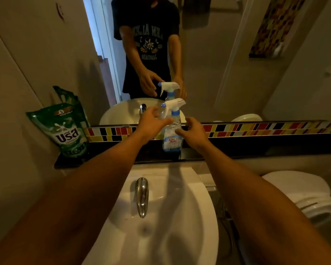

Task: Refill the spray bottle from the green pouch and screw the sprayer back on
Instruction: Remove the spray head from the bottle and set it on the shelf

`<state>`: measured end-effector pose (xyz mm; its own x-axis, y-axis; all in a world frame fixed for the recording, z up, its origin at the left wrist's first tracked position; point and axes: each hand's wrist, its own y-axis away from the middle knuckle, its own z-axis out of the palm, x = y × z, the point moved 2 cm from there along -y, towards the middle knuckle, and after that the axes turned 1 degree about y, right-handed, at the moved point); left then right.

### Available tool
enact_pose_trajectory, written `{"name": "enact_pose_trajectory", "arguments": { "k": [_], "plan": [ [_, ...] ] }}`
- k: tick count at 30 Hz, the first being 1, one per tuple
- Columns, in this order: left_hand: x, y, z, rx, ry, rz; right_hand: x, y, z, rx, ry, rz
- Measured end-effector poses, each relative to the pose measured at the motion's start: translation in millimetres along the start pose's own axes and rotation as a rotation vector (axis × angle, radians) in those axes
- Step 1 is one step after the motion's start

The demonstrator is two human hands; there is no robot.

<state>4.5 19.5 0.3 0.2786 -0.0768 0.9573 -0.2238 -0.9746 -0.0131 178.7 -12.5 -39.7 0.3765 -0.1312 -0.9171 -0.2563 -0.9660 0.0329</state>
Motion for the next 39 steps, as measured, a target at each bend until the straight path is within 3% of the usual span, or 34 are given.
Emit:
{"name": "enact_pose_trajectory", "arguments": {
  "k": [9,16,29,39],
  "plan": [
    [9,-57,21,0.066,0.145,0.05,5,-50,3,-0.185,-0.052,-0.088],
    [5,-66,23,0.051,0.162,0.044,10,-57,2,-0.216,-0.07,-0.12],
    [52,-65,-2,0.062,0.24,0.153,-1,-31,-31,-0.155,0.016,-0.076],
    [75,-61,-31,0.135,0.385,0.114,4,-21,-63,-0.053,0.085,-0.085]
  ]
}}
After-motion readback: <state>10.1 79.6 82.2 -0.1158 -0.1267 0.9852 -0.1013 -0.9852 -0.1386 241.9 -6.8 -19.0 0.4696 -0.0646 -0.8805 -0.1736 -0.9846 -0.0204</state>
